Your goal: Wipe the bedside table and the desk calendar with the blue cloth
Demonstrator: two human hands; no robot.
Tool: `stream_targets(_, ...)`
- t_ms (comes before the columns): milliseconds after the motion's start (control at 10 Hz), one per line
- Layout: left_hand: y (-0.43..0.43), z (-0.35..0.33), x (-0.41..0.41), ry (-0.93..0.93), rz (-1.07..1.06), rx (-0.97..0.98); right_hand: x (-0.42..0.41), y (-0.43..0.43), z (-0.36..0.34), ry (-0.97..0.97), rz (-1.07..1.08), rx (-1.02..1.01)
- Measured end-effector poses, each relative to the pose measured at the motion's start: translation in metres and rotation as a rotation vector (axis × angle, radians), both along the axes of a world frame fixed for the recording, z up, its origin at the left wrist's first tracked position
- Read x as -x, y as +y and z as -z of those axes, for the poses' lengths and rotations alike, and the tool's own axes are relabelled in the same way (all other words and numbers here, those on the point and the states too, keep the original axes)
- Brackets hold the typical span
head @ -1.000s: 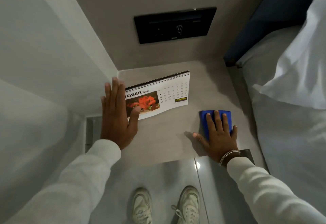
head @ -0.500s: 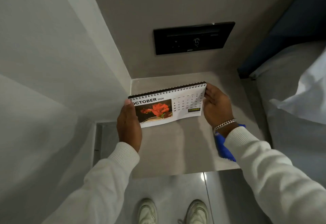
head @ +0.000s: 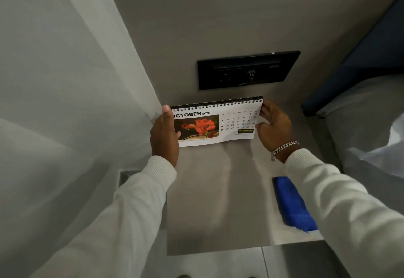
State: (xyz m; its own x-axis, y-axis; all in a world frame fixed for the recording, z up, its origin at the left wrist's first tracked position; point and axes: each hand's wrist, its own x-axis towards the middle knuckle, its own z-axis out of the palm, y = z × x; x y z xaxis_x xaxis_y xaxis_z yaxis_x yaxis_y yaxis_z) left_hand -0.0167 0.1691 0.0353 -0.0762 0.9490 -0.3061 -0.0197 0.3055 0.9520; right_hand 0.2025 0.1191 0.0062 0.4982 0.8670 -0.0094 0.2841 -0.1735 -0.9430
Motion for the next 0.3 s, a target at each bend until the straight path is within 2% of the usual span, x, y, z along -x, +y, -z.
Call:
stream_targets(200, -0.006, -0.002, 0.003, 0.076, 0.069, -0.017, -0.001, -0.005, -0.003, 0.005, -0.001, 0.096)
stream_targets(300, -0.010, -0.024, 0.005, 0.262, 0.127, -0.106, -0.001, -0.017, -0.039, -0.179, 0.022, 0.024)
